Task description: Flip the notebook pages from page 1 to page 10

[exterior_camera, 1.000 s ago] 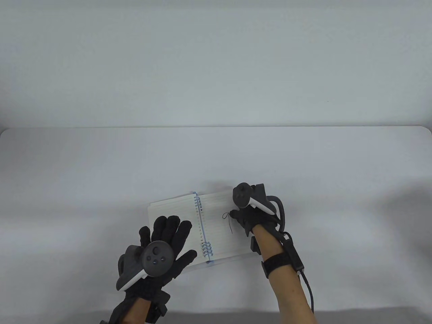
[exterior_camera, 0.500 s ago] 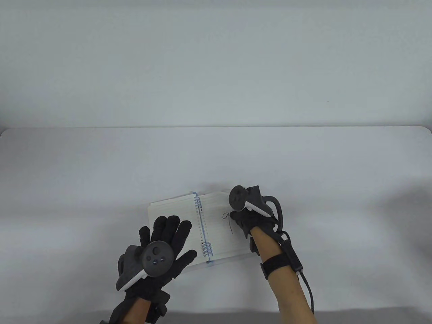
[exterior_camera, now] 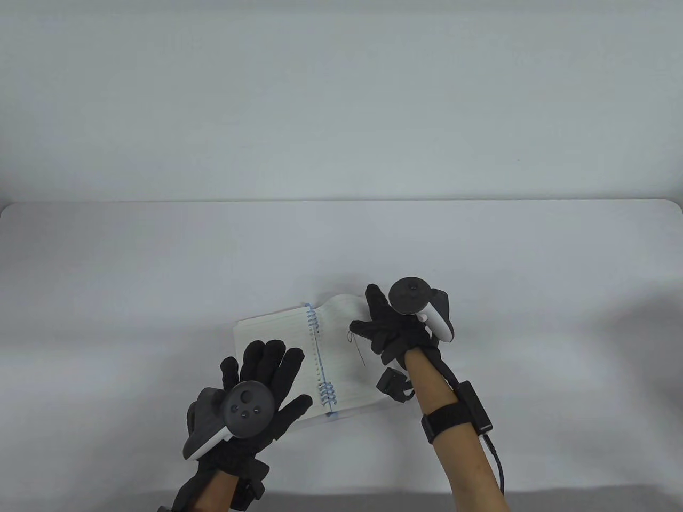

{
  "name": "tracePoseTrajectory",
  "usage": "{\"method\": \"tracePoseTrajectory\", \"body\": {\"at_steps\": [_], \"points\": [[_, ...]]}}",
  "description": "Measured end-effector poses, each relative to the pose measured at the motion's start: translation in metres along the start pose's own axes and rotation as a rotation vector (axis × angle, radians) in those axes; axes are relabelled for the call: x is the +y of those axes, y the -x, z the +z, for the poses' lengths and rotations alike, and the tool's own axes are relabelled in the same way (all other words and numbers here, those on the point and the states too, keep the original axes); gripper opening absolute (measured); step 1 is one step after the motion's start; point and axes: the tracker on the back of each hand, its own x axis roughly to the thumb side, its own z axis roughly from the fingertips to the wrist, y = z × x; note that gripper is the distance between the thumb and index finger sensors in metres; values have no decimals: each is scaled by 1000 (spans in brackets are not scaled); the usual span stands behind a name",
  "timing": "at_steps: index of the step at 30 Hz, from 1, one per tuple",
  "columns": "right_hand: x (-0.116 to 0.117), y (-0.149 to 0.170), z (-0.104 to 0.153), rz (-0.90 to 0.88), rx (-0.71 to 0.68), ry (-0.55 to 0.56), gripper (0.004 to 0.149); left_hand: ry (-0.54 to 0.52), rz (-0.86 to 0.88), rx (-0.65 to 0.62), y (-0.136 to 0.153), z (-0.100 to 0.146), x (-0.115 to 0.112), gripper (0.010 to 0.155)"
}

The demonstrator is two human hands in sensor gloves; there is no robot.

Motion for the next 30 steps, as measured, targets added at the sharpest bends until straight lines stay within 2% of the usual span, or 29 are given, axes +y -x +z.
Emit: {"method": "tracePoseTrajectory", "body": {"at_steps": [3, 6, 11, 13, 15, 17, 20, 25, 30], "points": [[-5, 6, 7, -176, 0, -6, 96, -2, -1, -3, 0, 0, 0, 78], [-8, 11, 13, -252, 28, -33, 98, -3, -4, -5, 0, 0, 0, 78], [-9, 22, 22, -214, 102, -95, 91, -10, -4, -2, 0, 1, 0, 78], [-9, 25, 26, -82, 131, -89, 87, -10, -4, -1, 0, 1, 0, 77], [-8, 25, 27, 6, 157, -96, 76, -8, -6, -1, 0, 1, 0, 77], [-7, 19, 28, 61, 152, -95, 65, -9, -10, -4, -1, 1, 0, 77], [-7, 6, 29, 67, 116, -95, 57, -11, -11, -7, -1, 1, 0, 77], [-2, -18, 30, -44, 32, -144, 56, -17, -6, -8, 0, 2, 1, 77], [15, -41, 24, -164, -36, -192, 57, -27, 1, -9, 0, 2, 1, 77]]}}
